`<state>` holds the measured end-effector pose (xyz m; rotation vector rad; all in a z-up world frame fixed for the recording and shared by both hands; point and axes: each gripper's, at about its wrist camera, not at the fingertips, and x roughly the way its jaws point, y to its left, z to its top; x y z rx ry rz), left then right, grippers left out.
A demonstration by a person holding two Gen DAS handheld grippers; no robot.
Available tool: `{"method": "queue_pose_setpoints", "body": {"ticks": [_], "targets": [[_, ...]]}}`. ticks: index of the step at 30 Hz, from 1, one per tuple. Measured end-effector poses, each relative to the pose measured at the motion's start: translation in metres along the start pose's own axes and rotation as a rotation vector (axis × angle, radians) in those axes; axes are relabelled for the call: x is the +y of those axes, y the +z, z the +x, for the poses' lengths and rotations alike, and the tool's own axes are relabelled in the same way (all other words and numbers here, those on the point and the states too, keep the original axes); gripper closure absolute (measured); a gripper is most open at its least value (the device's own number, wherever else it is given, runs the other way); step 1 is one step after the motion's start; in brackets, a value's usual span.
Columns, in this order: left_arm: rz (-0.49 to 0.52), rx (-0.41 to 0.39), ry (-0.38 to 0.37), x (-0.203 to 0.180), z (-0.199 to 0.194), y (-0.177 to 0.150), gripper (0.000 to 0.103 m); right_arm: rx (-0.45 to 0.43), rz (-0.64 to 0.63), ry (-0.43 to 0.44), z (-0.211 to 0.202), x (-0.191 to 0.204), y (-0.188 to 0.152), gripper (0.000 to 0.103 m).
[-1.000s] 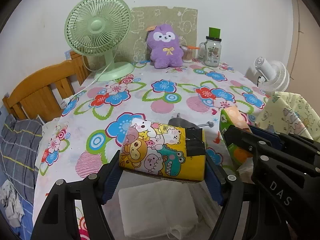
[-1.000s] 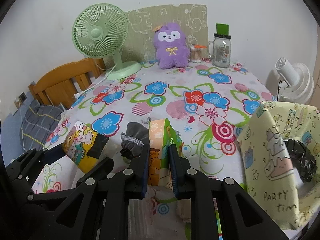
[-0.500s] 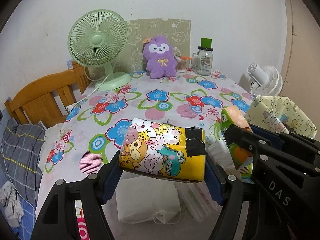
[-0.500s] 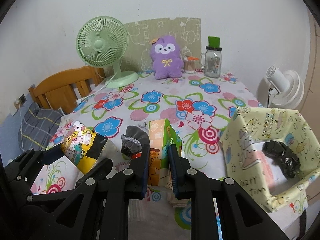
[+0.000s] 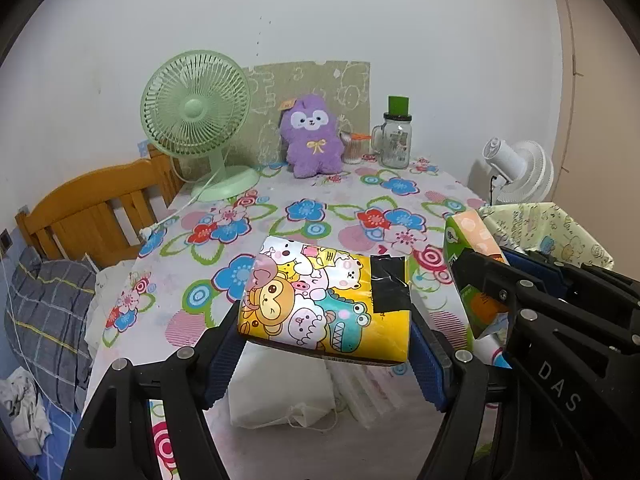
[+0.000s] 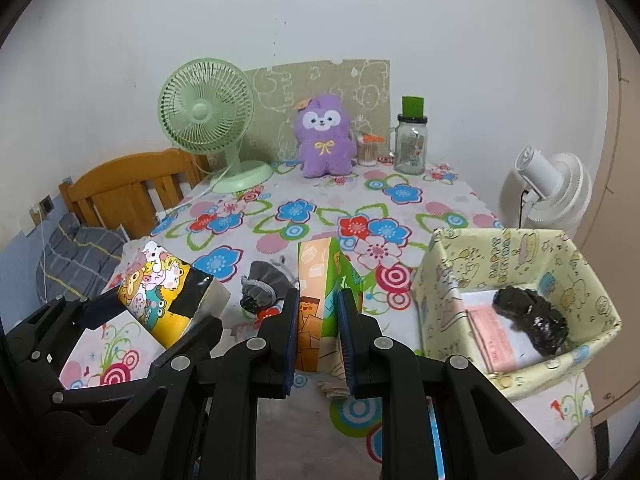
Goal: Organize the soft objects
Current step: 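Carry the yellow cartoon box and green box over the patterned paper box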
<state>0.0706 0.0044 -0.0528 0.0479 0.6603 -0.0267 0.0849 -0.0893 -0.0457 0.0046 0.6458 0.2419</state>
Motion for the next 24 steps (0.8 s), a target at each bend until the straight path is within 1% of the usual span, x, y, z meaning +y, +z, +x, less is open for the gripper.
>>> {"method": "queue_pose_setpoints", "body": {"ticks": [11,24], "targets": [[0.015,-0.041,-0.022,-0.018,-0.02,0.011,0.027,-0.037,0.006,-0.024,-0.025,-0.015,0.008,0.081],[0.044,-0.066,-0.07,-0.044,-0.019,0.023,0.027,-0.057,0.017,-0.062,-0.035,-0.045,0.015,0.082]]}}
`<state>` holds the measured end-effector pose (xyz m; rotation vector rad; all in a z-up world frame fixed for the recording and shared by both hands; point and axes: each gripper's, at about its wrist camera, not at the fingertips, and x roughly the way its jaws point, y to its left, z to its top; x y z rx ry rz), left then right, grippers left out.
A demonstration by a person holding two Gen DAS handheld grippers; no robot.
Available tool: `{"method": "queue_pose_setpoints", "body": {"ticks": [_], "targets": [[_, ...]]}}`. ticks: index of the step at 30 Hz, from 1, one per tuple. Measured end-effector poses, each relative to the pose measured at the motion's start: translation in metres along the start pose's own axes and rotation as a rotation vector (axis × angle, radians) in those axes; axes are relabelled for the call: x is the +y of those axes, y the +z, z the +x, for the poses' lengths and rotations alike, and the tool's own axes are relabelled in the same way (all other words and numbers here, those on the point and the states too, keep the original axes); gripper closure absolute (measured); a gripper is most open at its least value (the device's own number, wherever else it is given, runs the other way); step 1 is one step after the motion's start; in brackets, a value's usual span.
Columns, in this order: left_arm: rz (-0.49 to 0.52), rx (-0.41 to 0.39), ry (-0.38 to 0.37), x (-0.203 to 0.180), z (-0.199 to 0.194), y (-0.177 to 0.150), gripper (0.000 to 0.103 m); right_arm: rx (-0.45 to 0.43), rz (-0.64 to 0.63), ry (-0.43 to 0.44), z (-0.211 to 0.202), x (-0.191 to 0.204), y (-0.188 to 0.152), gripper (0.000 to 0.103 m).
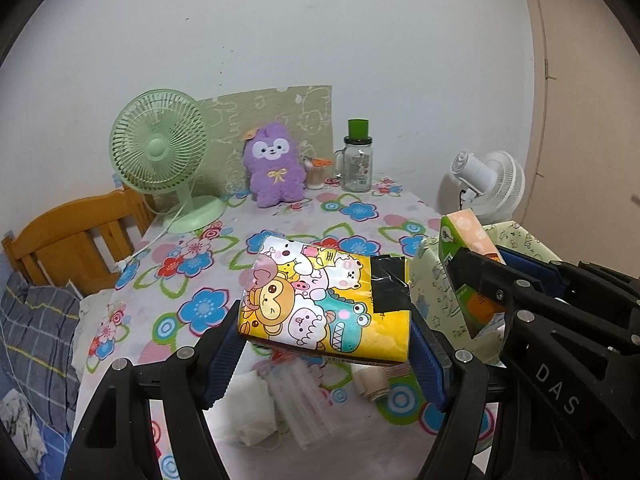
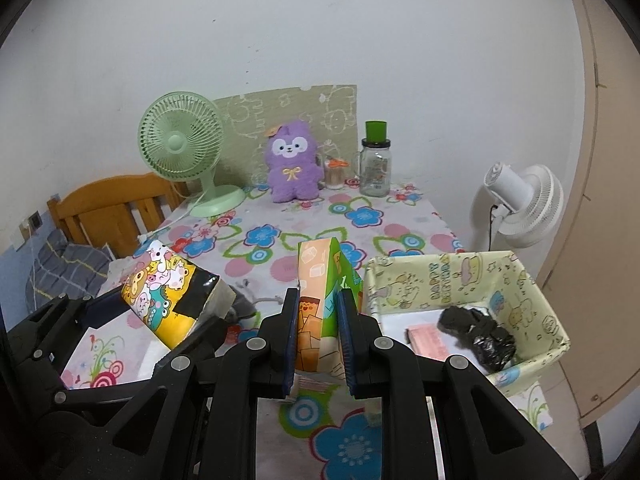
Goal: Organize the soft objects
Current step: 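Carry the yellow cartoon box and green box over the patterned paper box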
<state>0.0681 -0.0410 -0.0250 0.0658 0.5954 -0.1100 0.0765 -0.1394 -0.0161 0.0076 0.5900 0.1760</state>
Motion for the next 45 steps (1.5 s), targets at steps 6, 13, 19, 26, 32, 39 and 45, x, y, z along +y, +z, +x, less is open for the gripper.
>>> {"method": "queue_pose_setpoints", "body": {"ticks": [6,13,19,26,32,39,45], "targets": [[0.014,-0.002,-0.019,-0.014,0.006,0.006,0.027,-0.001,0.007,-0.017,0.002,-0.013,0.002,0.082],[0.037,-0.002,-0.034,-0.031,0.014,0.012,0.027,-0.001,0.018,-0.036,0.005,-0.032,0.005,0.081],[0.058,0.004,-0.053,-0.047,0.024,0.018,0.027,0.001,0.03,-0.052,0.008,-0.049,0.006,0.081],[0.08,0.011,-0.07,-0.064,0.035,0.024,0.027,0.007,0.051,-0.067,0.012,-0.07,0.007,0.081],[0.106,0.02,-0.086,-0.082,0.046,0.029,0.027,0.016,0.074,-0.083,0.016,-0.089,0.006,0.081],[0.135,0.034,-0.111,-0.104,0.058,0.035,0.027,0.025,0.097,-0.111,0.019,-0.113,0.005,0.081],[0.159,0.049,-0.129,-0.121,0.067,0.036,0.027,0.039,0.124,-0.124,0.026,-0.132,0.002,0.081]]}}
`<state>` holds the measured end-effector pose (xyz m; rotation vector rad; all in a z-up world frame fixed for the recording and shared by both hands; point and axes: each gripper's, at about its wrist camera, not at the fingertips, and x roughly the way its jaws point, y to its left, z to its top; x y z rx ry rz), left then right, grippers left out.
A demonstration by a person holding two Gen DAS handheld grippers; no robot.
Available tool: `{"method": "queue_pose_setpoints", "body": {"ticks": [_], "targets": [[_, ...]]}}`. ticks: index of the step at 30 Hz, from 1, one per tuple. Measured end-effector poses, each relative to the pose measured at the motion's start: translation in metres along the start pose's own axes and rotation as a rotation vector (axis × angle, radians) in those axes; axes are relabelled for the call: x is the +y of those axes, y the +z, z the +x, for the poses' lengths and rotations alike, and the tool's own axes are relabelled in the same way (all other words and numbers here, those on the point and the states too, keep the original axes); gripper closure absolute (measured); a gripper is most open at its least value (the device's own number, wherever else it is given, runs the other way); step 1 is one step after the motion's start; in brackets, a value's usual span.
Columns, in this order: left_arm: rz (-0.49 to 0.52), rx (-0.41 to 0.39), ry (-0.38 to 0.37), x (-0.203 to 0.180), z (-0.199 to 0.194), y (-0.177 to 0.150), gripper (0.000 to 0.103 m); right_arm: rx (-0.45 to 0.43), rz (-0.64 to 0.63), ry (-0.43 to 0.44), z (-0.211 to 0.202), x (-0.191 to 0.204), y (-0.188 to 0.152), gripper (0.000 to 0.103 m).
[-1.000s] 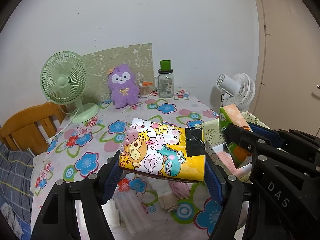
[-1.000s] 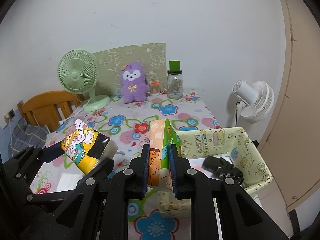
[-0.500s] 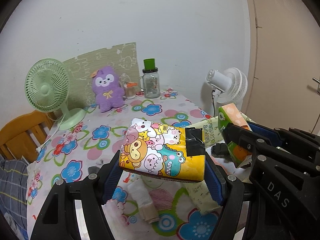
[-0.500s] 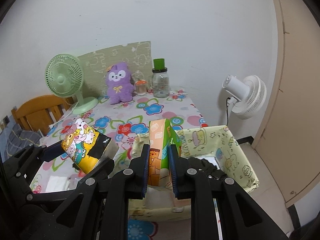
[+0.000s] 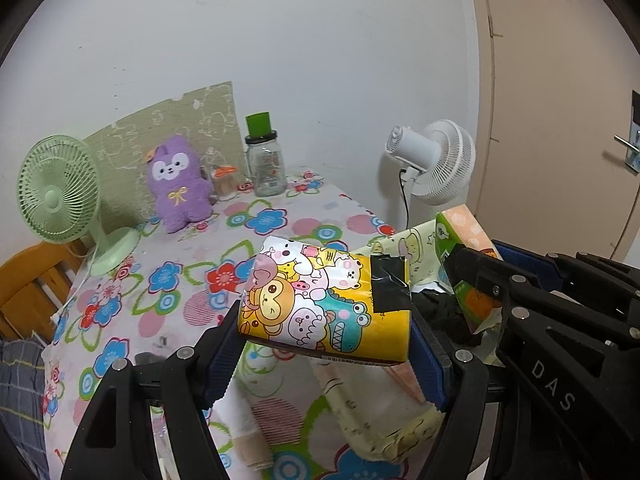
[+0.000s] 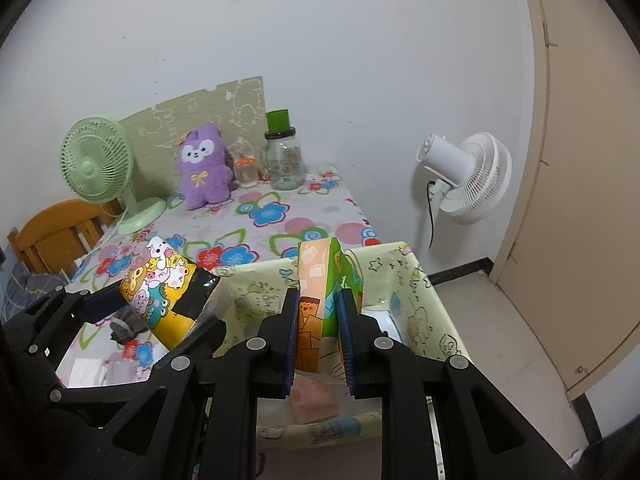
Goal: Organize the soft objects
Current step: 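Carry the yellow cartoon box and green box over the patterned paper box, then lower both boxes into the paper box and open both tools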
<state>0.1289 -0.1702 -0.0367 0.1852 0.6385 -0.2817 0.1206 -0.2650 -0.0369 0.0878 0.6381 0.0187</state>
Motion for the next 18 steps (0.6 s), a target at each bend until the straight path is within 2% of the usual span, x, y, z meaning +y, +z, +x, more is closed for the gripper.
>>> {"method": "queue_pose_setpoints", "body": {"ticks": [18], "targets": [[0.074,0.078,-0.016,-0.029,0.04,0.002,0.024,0.064,0.056,0.01,0.036,-0.027,-0.006,0.08]]}}
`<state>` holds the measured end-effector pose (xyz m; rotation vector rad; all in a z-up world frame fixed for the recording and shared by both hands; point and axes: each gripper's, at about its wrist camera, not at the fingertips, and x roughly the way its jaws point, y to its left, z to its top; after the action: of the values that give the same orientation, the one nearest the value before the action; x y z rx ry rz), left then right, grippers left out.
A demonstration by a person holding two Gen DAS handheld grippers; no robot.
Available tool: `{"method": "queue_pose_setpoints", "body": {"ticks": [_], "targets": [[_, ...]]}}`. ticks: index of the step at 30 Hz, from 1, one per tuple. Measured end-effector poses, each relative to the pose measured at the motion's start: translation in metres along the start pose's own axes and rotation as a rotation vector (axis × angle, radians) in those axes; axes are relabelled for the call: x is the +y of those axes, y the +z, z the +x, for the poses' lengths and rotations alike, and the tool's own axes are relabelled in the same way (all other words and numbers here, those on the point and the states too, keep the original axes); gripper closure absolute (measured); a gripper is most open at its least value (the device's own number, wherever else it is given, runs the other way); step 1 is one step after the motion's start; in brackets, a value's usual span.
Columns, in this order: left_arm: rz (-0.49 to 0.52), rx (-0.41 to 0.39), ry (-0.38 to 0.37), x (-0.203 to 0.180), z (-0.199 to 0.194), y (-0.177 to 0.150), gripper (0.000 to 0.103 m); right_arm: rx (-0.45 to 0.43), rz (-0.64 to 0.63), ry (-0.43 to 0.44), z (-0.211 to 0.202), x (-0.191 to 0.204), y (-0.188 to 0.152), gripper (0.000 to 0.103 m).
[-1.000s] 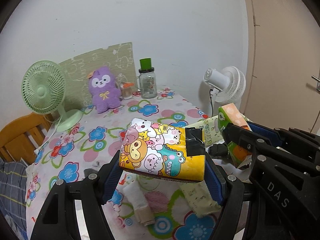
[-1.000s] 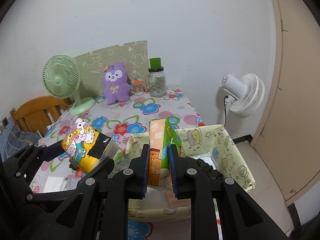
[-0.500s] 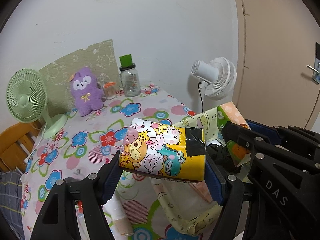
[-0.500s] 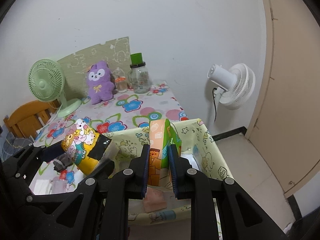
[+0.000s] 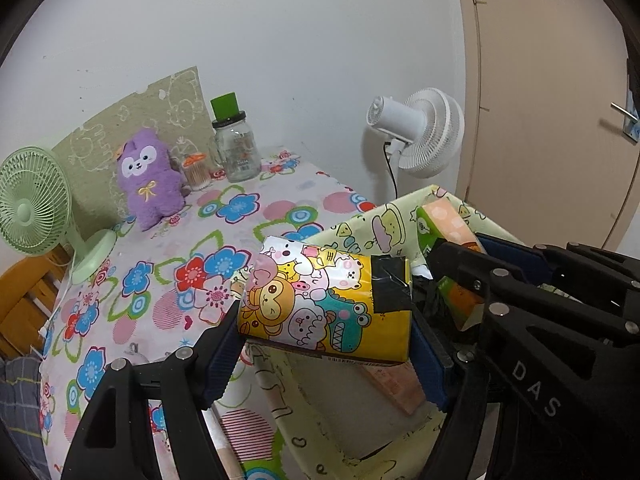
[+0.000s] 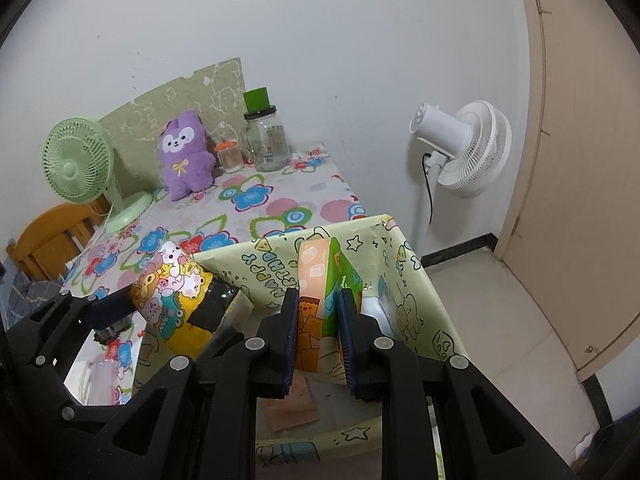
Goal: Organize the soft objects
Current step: 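Lower both boxes into the paper box and open both tools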
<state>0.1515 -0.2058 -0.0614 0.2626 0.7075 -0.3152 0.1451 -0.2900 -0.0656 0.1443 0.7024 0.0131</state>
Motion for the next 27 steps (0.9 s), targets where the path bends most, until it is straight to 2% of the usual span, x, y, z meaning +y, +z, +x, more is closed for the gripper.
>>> {"method": "queue_pose_setpoints", "body": {"ticks": [3,5,6,7,10,15,22,27], "targets": [[0.009,0.002,-0.007,-0.003,0.002,0.0,0.022,0.01,0.001,-0.005,0.005,-0.001,0.0,0.076],[0.018,0.008,-0.011,-0.005,0.004,-0.001,0.014,0.02,0.001,-0.002,0.007,-0.001,-0.001,0.059],[0.024,0.01,-0.012,-0.006,0.005,-0.001,0.01,0.02,0.005,0.004,0.007,0.0,-0.001,0.041],[0.032,0.009,-0.015,-0.007,0.004,-0.002,0.007,0.014,0.007,0.009,0.006,0.0,-0.002,0.032],[0.051,-0.006,-0.025,-0.011,0.0,-0.003,0.004,-0.023,-0.011,-0.01,-0.001,0.005,-0.003,0.028],[0.069,-0.021,-0.021,-0.013,-0.007,-0.005,0.0,-0.017,-0.012,-0.016,-0.005,0.007,-0.003,0.027],[0.047,-0.027,0.001,-0.004,-0.017,-0.009,0.0,-0.018,-0.018,-0.024,-0.013,0.015,-0.007,0.027],[0.034,-0.039,0.005,0.004,-0.025,-0.013,0.0,-0.029,-0.028,-0.031,-0.02,0.025,-0.008,0.023]]}}
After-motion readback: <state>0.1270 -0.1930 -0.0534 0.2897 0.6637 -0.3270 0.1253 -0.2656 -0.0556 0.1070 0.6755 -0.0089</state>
